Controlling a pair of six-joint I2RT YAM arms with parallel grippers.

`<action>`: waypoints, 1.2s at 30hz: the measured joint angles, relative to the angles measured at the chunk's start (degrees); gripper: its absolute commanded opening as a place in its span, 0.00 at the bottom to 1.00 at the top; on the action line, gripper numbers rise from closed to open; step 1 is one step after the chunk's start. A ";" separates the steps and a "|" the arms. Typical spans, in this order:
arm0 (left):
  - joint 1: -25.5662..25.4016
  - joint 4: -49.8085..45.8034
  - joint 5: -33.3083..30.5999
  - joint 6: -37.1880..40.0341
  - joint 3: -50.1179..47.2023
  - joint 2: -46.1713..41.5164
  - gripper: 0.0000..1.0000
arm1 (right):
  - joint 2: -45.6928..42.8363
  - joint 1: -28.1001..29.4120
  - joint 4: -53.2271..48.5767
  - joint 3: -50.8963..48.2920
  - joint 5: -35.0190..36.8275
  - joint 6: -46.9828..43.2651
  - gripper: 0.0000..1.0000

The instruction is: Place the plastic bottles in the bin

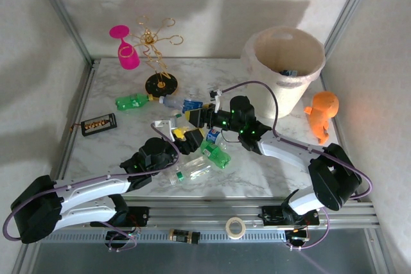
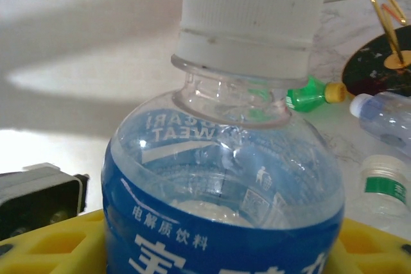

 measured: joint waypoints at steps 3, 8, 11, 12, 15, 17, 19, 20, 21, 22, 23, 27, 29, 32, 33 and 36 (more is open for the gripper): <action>-0.02 -1.20 -2.40 0.31 -0.04 -1.75 0.98 | -1.57 -0.92 -3.10 0.07 2.05 -1.84 0.49; 0.20 -2.32 -9.86 -0.55 -1.14 -8.50 1.00 | -5.64 -4.66 -9.20 1.31 5.73 -5.79 0.49; 1.97 -3.56 -13.11 -2.16 -2.89 -12.04 0.99 | -8.15 -7.21 -13.46 3.91 8.79 -8.81 0.49; 3.30 -4.20 -13.46 -3.10 -3.69 -12.90 0.99 | -8.92 -8.02 -14.82 5.16 9.64 -9.77 0.49; 7.50 -5.99 -13.44 -5.92 -5.73 -13.94 1.00 | -10.82 -10.21 -18.47 9.35 12.57 -12.90 0.48; 10.16 -6.80 -12.72 -8.24 -7.10 -13.97 1.00 | -11.43 -11.82 -20.90 12.94 14.58 -15.15 0.48; 12.26 -7.69 -11.87 -10.23 -8.26 -13.81 1.00 | -11.52 -13.60 -22.86 16.68 16.65 -17.07 0.47; 13.05 -8.00 -11.39 -11.21 -8.59 -13.49 1.00 | -11.52 -14.80 -23.96 18.75 17.84 -18.21 0.47; 13.66 -8.35 -10.88 -12.11 -8.74 -12.92 1.00 | -11.52 -16.00 -24.85 20.52 18.80 -19.15 0.47; 13.99 -8.50 -10.49 -12.63 -8.81 -12.46 1.00 | -11.50 -17.14 -25.59 22.08 19.76 -19.89 0.47; 14.25 -8.70 -9.84 -13.18 -8.81 -11.91 1.00 | -11.41 -18.36 -26.47 23.67 20.76 -20.72 0.47; 14.51 -9.05 -7.78 -14.16 -8.81 -10.56 1.00 | -9.75 -23.39 -28.92 29.86 25.62 -23.87 0.46; 14.73 -9.29 -7.08 -14.21 -8.81 -10.25 1.00 | -8.63 -25.44 -29.68 31.65 28.09 -25.14 0.46; 15.19 -9.68 -6.43 -14.25 -8.81 -10.21 1.00 | -6.75 -28.30 -30.91 32.96 31.19 -26.60 0.46; 15.37 -9.79 -6.25 -14.32 -8.81 -10.21 1.00 | -5.92 -29.22 -31.21 33.18 31.98 -26.91 0.46; 15.85 -9.92 -5.75 -14.40 -8.81 -10.21 1.00 | -3.52 -31.63 -32.52 33.38 33.14 -27.19 0.47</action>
